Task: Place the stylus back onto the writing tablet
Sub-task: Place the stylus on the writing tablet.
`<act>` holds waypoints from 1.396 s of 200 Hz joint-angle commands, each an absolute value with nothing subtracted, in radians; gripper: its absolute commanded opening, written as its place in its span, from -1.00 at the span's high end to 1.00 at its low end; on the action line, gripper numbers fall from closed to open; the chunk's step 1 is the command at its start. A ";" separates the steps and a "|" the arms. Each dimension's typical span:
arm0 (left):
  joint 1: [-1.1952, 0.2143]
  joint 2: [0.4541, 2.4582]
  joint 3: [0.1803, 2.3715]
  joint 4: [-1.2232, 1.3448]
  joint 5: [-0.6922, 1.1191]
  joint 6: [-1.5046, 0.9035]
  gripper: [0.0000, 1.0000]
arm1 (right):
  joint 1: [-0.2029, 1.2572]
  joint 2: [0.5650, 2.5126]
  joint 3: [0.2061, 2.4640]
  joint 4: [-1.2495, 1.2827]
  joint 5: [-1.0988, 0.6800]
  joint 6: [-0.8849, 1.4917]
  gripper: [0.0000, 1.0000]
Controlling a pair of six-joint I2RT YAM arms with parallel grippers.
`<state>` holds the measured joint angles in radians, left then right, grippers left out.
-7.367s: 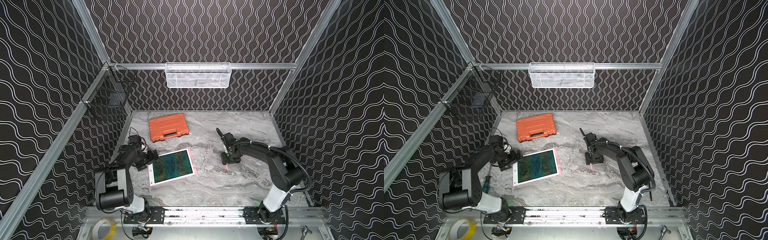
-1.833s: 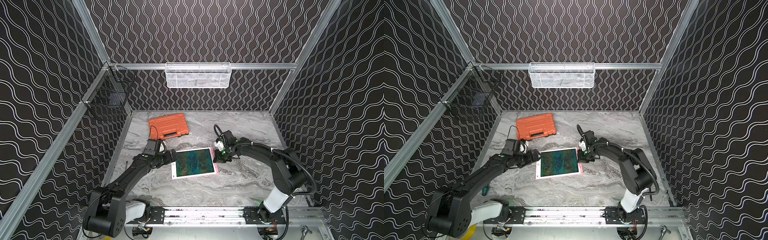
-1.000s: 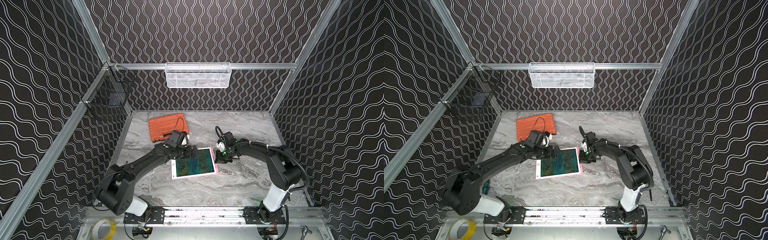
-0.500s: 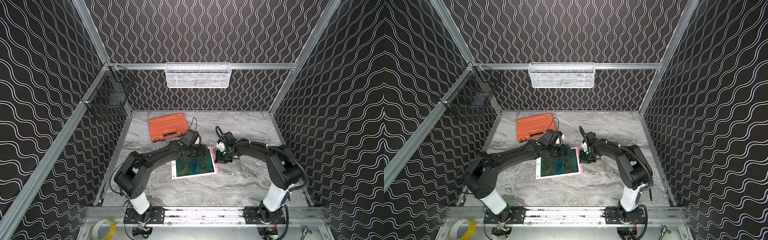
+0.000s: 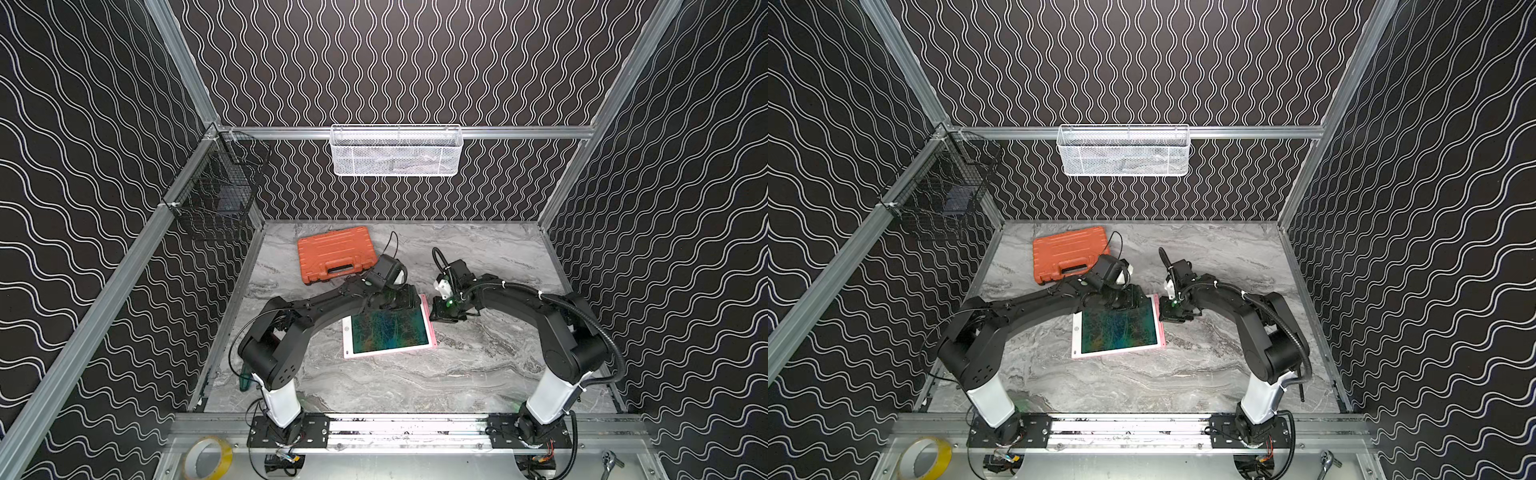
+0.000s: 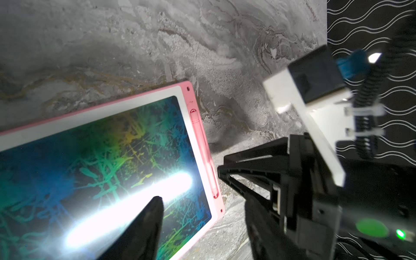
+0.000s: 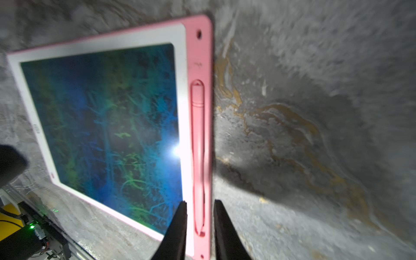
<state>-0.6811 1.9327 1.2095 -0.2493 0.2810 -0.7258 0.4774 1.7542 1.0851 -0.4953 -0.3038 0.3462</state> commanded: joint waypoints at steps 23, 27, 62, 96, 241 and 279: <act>-0.699 2.026 1.366 -0.373 0.256 -0.640 0.31 | 0.476 1.689 1.074 -0.570 -0.309 0.347 0.70; -0.701 2.037 1.380 -0.379 0.257 -0.639 0.36 | 0.476 1.690 1.072 -0.572 -0.312 0.347 0.73; -0.715 2.159 1.515 -0.448 0.280 -0.611 0.76 | 0.475 1.717 1.071 -0.553 -0.368 0.353 0.98; -0.722 2.218 1.554 -0.447 0.295 -0.615 1.00 | 0.475 1.749 1.063 -0.508 -0.413 0.366 1.00; -0.733 2.327 1.595 -0.436 0.313 -0.620 1.00 | 0.454 1.812 1.052 -0.432 -0.382 0.410 1.00; -0.734 2.344 1.585 -0.424 0.313 -0.625 1.00 | 0.449 1.825 1.051 -0.428 -0.387 0.408 1.00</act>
<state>-0.7334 2.3348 1.5856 -0.4561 0.3077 -0.6254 0.4507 1.8198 1.0534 -0.4358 -0.3985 0.4030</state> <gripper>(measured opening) 0.049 0.049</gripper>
